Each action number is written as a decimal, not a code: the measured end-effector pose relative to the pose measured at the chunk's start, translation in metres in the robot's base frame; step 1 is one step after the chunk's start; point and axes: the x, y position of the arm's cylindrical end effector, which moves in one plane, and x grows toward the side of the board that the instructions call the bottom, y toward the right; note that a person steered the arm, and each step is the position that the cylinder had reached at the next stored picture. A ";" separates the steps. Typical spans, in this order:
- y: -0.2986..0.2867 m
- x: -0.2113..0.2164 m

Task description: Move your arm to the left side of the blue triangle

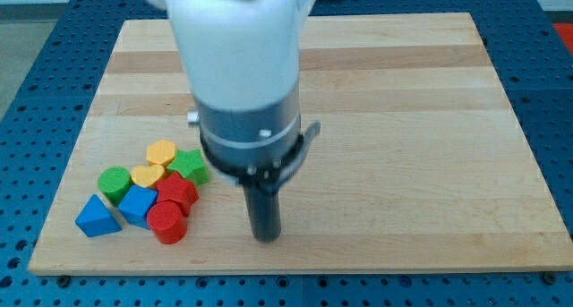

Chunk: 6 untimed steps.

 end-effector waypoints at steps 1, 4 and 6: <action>-0.009 0.017; -0.170 0.016; -0.265 -0.007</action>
